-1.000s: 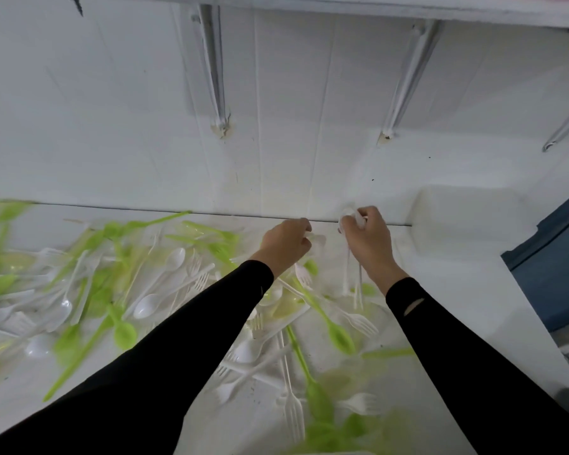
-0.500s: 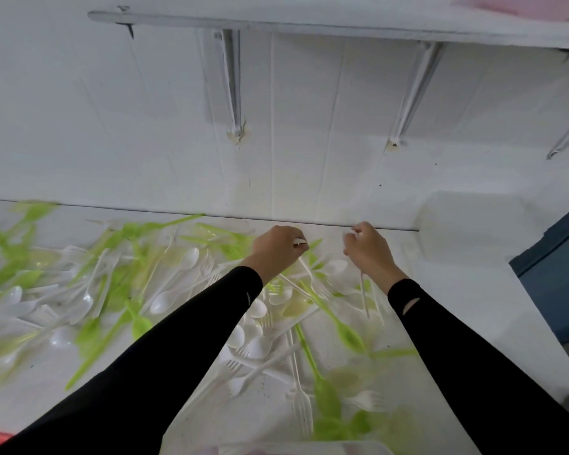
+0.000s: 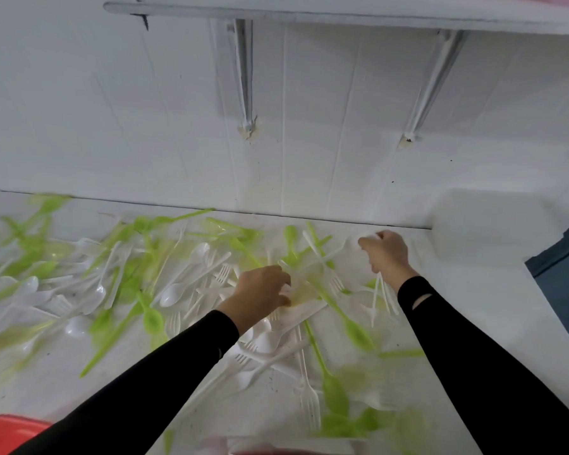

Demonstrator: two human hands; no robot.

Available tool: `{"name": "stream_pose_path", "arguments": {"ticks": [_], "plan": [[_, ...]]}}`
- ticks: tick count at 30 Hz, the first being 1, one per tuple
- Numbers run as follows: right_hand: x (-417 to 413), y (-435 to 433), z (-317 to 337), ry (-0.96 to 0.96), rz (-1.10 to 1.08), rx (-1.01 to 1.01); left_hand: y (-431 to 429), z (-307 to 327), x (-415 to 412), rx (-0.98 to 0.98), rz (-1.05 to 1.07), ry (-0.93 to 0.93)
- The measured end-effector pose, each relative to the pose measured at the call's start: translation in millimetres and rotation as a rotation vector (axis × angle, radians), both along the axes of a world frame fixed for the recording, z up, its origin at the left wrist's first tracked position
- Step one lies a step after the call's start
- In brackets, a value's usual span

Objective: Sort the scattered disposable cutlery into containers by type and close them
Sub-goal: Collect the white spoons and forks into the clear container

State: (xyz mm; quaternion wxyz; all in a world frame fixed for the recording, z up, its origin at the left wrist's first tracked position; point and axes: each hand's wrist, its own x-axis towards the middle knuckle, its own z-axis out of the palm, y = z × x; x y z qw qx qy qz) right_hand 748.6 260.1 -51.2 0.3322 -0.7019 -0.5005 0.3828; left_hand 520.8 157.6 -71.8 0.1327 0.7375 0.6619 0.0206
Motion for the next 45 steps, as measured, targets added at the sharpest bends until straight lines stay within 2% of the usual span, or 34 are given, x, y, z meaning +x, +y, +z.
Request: {"name": "stream_pose_path", "arguments": {"ticks": [4, 8, 11, 14, 16, 18, 20, 22, 23, 25, 27, 29, 31, 33, 36, 38, 40, 45], "plan": [[7, -3, 39, 0.152, -0.137, 0.263, -8, 5, -7, 0.059, 0.005, -0.005], [21, -16, 77, 0.156, -0.048, 0.469, -10, 24, -12, 0.149, -0.031, -0.21], [15, -42, 94, 0.203, 0.209, 0.335, -6, 47, -15, 0.221, -0.131, -0.4], [1, -74, 87, 0.05, 0.506, 0.171, -8, 75, -4, 0.213, -0.226, -0.493], [-7, -92, 78, -0.001, 0.591, 0.114, -13, 88, 7, 0.207, -0.248, -0.569], [-10, -108, 74, 0.085, 0.604, 0.064, -18, 90, 16, 0.215, -0.247, -0.658], [-9, -119, 70, 0.18, 0.576, 0.043, -22, 82, 27, 0.194, -0.147, -0.799], [-10, -128, 67, 0.239, 0.537, 0.059, -29, 75, 41, 0.145, 0.078, -1.067], [-11, -133, 65, 0.257, 0.528, 0.074, -32, 73, 49, 0.121, 0.195, -1.191], [-16, -140, 60, 0.226, 0.532, 0.105, -38, 67, 63, 0.076, 0.325, -1.319], [-18, -143, 53, 0.151, 0.517, 0.125, -42, 62, 72, 0.057, 0.326, -1.355], [-16, -142, 50, 0.146, 0.472, 0.128, -41, 58, 72, 0.118, 0.356, -1.352], [-11, -138, 50, 0.2, 0.432, 0.102, -40, 55, 68, 0.192, 0.412, -1.335], [-7, -135, 49, 0.284, 0.424, 0.058, -42, 56, 70, 0.159, 0.41, -1.372], [-5, -134, 45, 0.395, 0.358, 0.026, -51, 56, 80, 0.067, 0.296, -1.313], [-7, -133, 42, 0.421, 0.29, 0.028, -53, 53, 83, 0.067, 0.233, -1.24], [-10, -133, 41, 0.458, 0.246, 0.008, -53, 51, 83, 0.064, 0.215, -1.246], [-15, -130, 50, 0.558, 0.162, -0.12, -53, 48, 81, 0.063, 0.4, -1.407]]}}
